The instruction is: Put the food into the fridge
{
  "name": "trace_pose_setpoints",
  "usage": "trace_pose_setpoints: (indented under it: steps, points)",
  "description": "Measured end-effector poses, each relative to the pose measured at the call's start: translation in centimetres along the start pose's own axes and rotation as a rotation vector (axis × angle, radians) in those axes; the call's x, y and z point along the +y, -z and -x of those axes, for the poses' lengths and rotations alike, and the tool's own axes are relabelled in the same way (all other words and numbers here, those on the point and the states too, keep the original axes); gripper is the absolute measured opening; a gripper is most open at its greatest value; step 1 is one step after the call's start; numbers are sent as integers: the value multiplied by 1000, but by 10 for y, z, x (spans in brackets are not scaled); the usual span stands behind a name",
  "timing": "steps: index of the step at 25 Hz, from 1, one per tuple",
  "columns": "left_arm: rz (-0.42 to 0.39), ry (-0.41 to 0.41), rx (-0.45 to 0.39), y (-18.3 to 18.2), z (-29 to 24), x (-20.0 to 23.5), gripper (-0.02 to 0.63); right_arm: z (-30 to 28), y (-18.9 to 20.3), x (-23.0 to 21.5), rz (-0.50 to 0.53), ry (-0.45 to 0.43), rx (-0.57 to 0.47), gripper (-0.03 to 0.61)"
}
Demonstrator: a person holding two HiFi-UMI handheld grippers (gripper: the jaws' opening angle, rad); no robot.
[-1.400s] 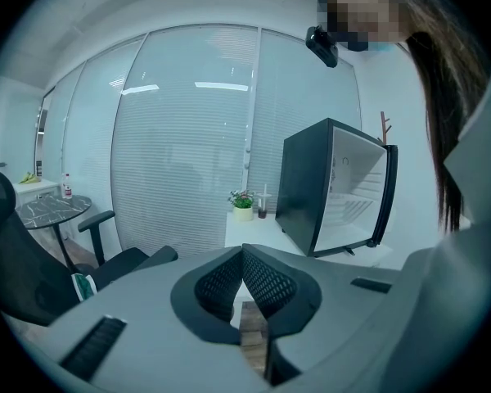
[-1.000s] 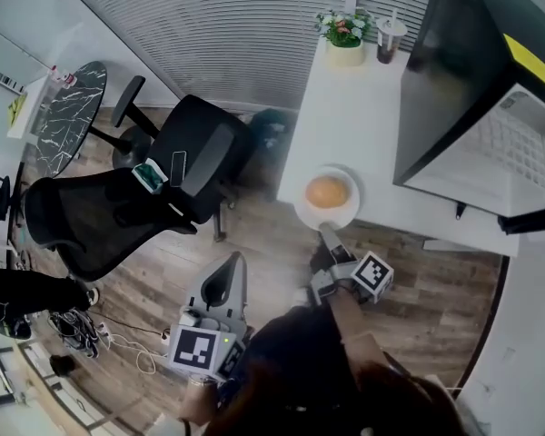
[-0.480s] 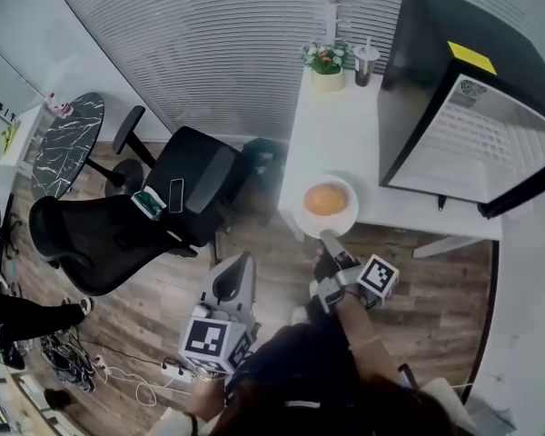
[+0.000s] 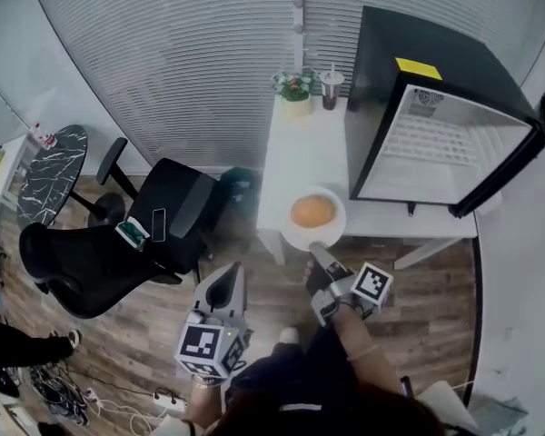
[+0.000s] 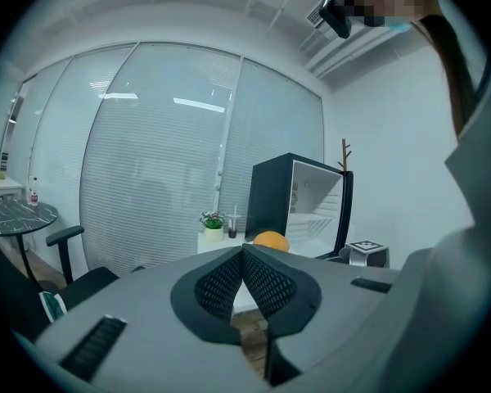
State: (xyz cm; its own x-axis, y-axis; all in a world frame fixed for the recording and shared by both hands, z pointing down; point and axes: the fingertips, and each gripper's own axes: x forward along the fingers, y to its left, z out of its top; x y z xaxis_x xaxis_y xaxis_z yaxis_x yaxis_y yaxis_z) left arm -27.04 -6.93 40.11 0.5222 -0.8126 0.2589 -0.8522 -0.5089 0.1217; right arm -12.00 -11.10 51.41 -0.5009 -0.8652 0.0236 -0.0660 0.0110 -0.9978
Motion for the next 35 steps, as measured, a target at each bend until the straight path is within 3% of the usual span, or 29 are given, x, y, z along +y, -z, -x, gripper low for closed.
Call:
trace_pose_setpoints:
  steps: [10,22,35]
  points:
    - [4,3,-27,-8,-32,-63,-5,49,-43,12,16,6,45,11]
    - [6,-3,-14,-10,-69,-156,-5,112,-125,28,26,-40,47,11]
    - [14,-62,-47,-15,-83,-226,-5,165,-180,27,29,-50,86,11]
